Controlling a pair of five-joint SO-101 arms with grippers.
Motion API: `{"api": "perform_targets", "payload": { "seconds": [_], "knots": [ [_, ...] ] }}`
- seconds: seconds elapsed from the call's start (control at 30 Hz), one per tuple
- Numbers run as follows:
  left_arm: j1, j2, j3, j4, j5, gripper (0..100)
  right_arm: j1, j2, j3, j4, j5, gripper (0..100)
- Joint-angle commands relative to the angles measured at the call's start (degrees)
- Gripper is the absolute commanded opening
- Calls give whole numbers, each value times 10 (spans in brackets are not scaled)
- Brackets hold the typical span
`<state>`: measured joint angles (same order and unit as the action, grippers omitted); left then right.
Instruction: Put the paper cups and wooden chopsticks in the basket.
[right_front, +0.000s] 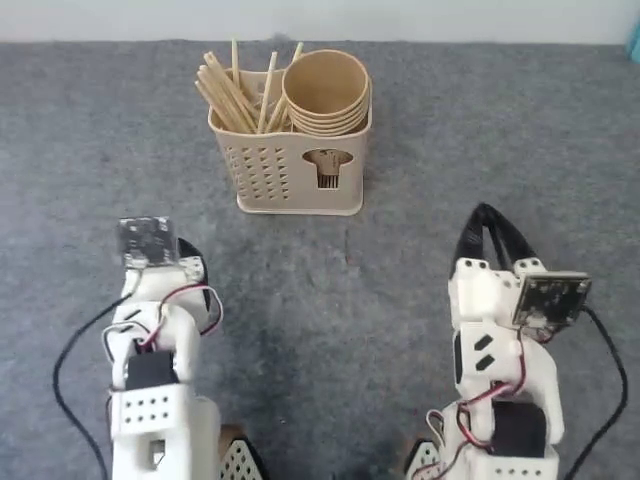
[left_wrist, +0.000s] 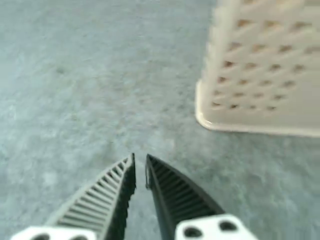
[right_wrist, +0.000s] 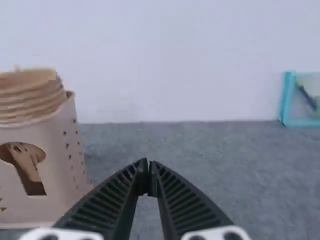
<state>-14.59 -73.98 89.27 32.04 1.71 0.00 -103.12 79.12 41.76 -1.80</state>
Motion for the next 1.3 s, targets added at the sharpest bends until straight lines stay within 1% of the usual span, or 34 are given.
{"api": "perform_targets", "payload": {
  "seconds": [0.0, 0.1, 0.17, 0.27, 0.5, 0.57, 0.67, 0.77, 0.83, 1.27],
  "knots": [
    [50, -106, 26, 75, -57, 33, 37, 6, 4, 61, -7, 7],
    [69, -183, 46, 134, -78, 33, 30, 6, 20, 144, -7, 7],
    [72, -236, 55, 182, -78, 33, 21, 6, 33, 195, -5, 7],
    [72, -313, 73, 234, -78, 33, 20, 6, 57, 244, -4, 7],
    [73, -292, 73, 244, -78, 34, 22, 6, 120, 302, -3, 8],
    [73, -292, 73, 272, -78, 34, 22, 6, 135, 320, -2, 8],
    [69, -292, 73, 328, -78, 34, 35, 6, 139, 321, -2, 9],
    [62, -289, 73, 349, -76, 34, 38, 6, 150, 325, -2, 9],
    [62, -293, 73, 402, -76, 34, 43, 6, 171, 322, -2, 9],
    [62, -295, 73, 399, -76, 34, 43, 6, 171, 325, -4, 8]
  ]
}}
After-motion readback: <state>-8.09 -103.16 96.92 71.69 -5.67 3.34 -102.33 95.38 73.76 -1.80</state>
